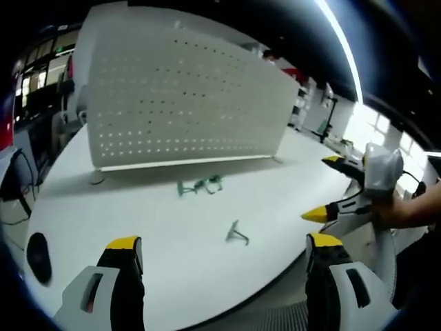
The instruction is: Insert the hook assembly into the mounting plate slot until the hook locks in place.
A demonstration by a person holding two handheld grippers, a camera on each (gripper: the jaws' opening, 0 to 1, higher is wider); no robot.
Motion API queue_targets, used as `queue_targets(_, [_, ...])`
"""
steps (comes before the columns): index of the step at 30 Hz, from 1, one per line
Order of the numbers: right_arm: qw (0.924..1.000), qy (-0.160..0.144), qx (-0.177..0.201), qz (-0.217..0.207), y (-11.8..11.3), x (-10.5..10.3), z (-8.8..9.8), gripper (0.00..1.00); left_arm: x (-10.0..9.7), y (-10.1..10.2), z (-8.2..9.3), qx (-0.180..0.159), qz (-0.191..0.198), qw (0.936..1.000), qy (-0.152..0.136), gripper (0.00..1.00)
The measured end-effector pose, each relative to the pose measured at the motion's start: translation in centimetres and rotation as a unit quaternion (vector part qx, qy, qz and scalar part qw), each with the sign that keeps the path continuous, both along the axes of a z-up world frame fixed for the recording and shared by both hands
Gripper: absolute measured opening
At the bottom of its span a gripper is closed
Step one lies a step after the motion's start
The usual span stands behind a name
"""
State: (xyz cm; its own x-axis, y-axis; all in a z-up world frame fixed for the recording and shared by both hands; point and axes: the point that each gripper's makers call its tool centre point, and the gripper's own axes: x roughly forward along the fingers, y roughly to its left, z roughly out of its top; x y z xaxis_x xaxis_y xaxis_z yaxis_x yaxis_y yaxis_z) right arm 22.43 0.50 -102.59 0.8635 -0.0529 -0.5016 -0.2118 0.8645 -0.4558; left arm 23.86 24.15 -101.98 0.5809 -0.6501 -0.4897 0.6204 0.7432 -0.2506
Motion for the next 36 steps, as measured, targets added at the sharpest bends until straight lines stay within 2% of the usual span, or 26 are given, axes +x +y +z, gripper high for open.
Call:
queue_targets(4, [0.9998,0.015,0.001,0.011,0.5,-0.2,-0.6,1.00,-0.1,0.1,-0.1,-0.002,0.002,1.0000,0.005,1.00])
queue_targets(8, [0.9993,0.014,0.032,0.007,0.8,-0.1,-0.8,1.00,-0.1,-0.1,-0.3,0.002,-0.003,1.0000,0.008,1.00])
queue_targets(24, [0.9955,0.025,0.091,0.015,2.1,-0.2,-1.4,0.99,-0.2,0.0,-0.3,0.005,-0.004,0.9999,0.008,0.99])
queue_targets(27, [0.9934,0.038,0.104,0.029,2.9,-0.5,-1.5,0.89,-0.2,0.0,-0.2,0.002,-0.003,1.0000,0.006,0.98])
queue_targets(28, [0.9919,0.011,0.114,0.054,3.8,-0.1,-0.3,0.83,-0.2,0.0,-0.3,0.005,-0.004,1.0000,0.006,0.97])
queue_targets(29, [0.9891,0.001,0.128,0.073,4.7,-0.2,0.3,0.78,-0.2,-0.1,-0.6,0.014,-0.009,0.9998,0.006,0.97])
queue_targets(30, [0.9880,0.013,0.135,0.074,5.1,-0.4,0.0,0.77,-0.3,-0.1,-0.6,0.016,-0.012,0.9998,0.006,0.97])
queue_targets(32, [0.9857,0.053,0.125,0.100,6.1,-0.6,-1.2,0.79,-0.4,-0.2,-0.5,0.017,-0.015,0.9997,0.004,0.97])
queue_targets(33, [0.9843,0.057,0.125,0.111,6.6,-0.4,-1.4,0.77,-0.4,-0.1,-0.4,0.017,-0.015,0.9997,0.002,0.96])
queue_targets(34, [0.9817,0.065,0.130,0.123,7.1,-0.2,-1.6,0.73,-0.4,0.0,-0.3,0.017,-0.014,0.9998,0.001,0.96])
queue_targets(35, [0.9766,0.085,0.137,0.143,8.0,-0.1,-2.1,0.64,-0.4,0.0,-0.2,0.015,-0.013,0.9998,0.001,0.96])
queue_targets(36, [0.9754,0.094,0.135,0.147,8.3,0.1,-2.3,0.57,-0.4,0.1,-0.1,0.010,-0.009,0.9999,0.001,0.96])
